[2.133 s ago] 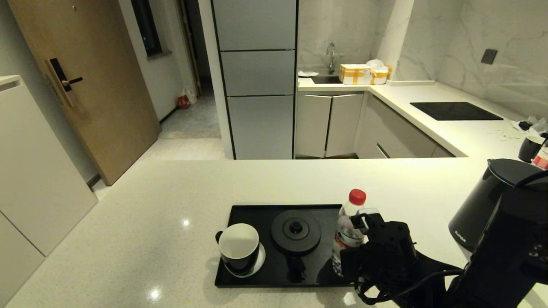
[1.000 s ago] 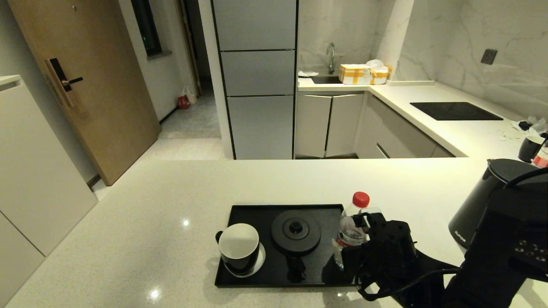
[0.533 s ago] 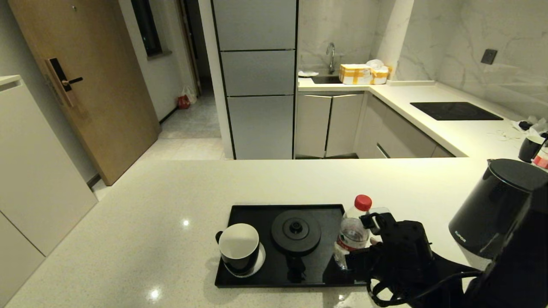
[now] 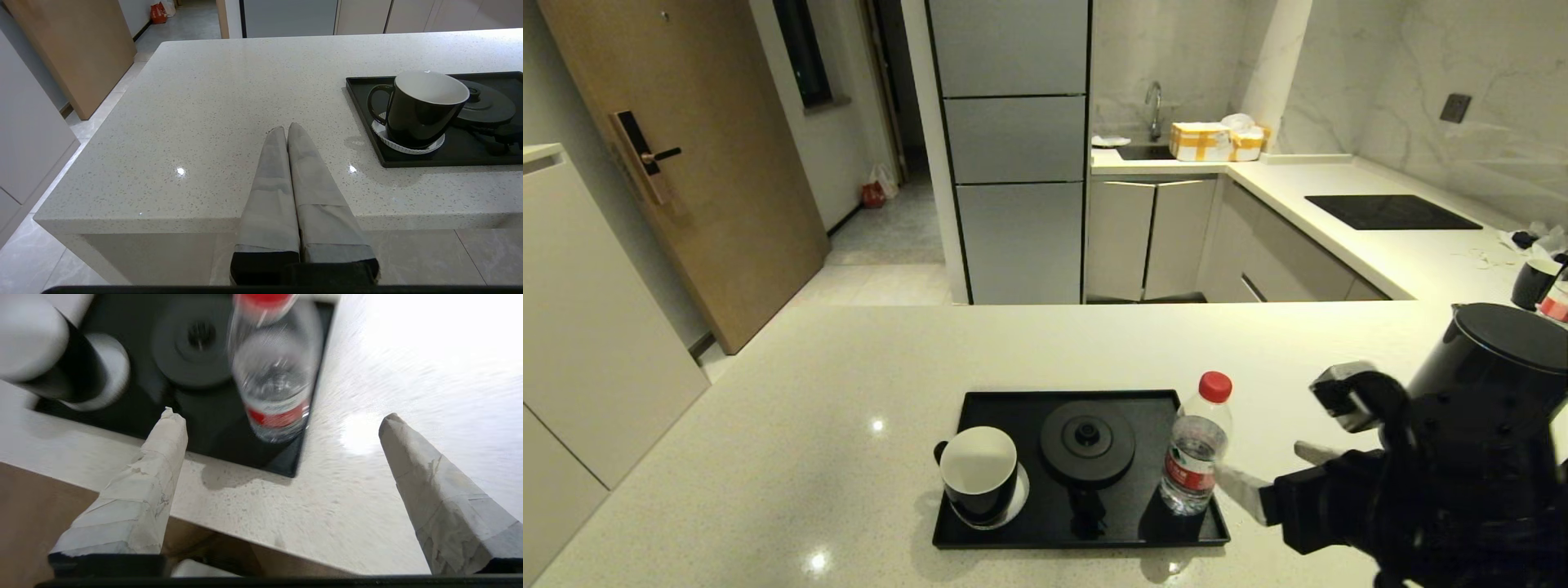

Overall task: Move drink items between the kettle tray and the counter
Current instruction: Return the kettle to its original position

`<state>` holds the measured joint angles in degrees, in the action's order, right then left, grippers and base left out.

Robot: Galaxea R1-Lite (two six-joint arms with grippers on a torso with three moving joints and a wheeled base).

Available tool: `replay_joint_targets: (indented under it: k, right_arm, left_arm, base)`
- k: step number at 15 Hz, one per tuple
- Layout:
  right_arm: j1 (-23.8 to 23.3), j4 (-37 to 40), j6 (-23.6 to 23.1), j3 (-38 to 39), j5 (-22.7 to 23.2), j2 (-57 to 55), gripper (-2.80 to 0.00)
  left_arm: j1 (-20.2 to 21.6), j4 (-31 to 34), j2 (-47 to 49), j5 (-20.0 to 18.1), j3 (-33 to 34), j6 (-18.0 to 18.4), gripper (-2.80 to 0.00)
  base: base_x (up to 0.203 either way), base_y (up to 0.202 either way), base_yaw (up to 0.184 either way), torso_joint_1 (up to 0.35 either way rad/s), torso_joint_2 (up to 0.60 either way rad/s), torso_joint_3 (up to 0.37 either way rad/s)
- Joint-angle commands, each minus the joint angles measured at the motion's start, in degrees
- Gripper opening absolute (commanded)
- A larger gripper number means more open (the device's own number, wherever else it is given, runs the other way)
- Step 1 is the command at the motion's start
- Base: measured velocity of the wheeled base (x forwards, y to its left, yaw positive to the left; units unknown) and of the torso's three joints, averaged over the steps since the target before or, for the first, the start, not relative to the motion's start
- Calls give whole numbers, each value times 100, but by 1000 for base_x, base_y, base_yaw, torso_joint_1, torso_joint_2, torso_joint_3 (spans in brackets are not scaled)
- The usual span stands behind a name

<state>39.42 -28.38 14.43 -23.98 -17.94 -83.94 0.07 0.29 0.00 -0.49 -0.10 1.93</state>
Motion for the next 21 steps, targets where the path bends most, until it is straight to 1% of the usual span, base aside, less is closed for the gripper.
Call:
replay_joint_targets:
  k: [1, 2, 3, 4, 6, 7, 8, 10, 11, 12, 14, 16, 17, 19, 21]
  right_arm:
    - [-393, 1387, 23, -430, -5, 1759, 0]
    - [-806, 2052, 80, -660, 10, 2210, -134]
    - [-1121, 2685, 209, -847, 32, 2607, -280]
    - [-1463, 3239, 352, -971, 8, 2848, -280]
    - [-2171, 3624, 487, -1042, -122, 2794, -280]
    - [-2419, 3755, 615, -1052, -335, 2533, -280]
    - [-2584, 3817, 847, -1058, -714, 2105, -280]
    - [-2759, 3884, 1484, -1015, -1532, 1216, -280]
    - [-2809, 3907, 1813, -968, -1844, 860, -280]
    - [-2840, 3922, 2037, -950, -2048, 609, -280]
    - [-2868, 3897, 2215, -890, -2233, 287, -280]
    - [-2881, 3881, 2260, -900, -2306, -34, -280]
    - [-2902, 3841, 2361, -906, -2479, -233, -280]
    - [-2937, 3720, 2779, -980, -2828, -549, -280]
    - [-2966, 3689, 2845, -1080, -2890, -500, -280]
  left_arm:
    - [1, -2, -8, -4, 1, 1, -280]
    - [1, -1, -9, -4, 1, 1, -280]
    - [1, -3, -9, -4, 1, 1, -280]
    - [1, -2, 0, -4, 1, 1, -280]
    - [1, 2, -9, -4, 1, 1, -280]
    - [1, 5, -7, -1, 1, 1, -280]
    - [1, -2, -9, -2, 1, 1, -280]
    - [1, -3, -3, -4, 1, 1, -280]
    - [1, 6, 0, -4, 1, 1, -280]
    - [1, -2, -9, -4, 1, 1, -280]
    - [1, 0, 0, -2, 1, 1, -280]
    - [1, -3, -9, -4, 1, 1, -280]
    - [1, -3, -9, -4, 1, 1, -280]
    - [1, -3, -6, -4, 1, 1, -280]
    - [1, -3, -2, -4, 1, 1, -280]
  base:
    - [0, 0, 0, 0, 0, 0]
    - [0, 0, 0, 0, 0, 0]
    - [0, 0, 0, 0, 0, 0]
    - [0, 0, 0, 0, 0, 0]
    - [0, 0, 0, 0, 0, 0]
    - [0, 0, 0, 0, 0, 0]
    - [0, 0, 0, 0, 0, 0]
    - [0, 0, 0, 0, 0, 0]
    - [0, 0, 0, 0, 0, 0]
    - [0, 0, 0, 0, 0, 0]
    - [0, 0, 0, 0, 0, 0]
    - [0, 0, 0, 0, 0, 0]
    - [0, 0, 0, 0, 0, 0]
    - [0, 0, 0, 0, 0, 0]
    - [0, 0, 0, 0, 0, 0]
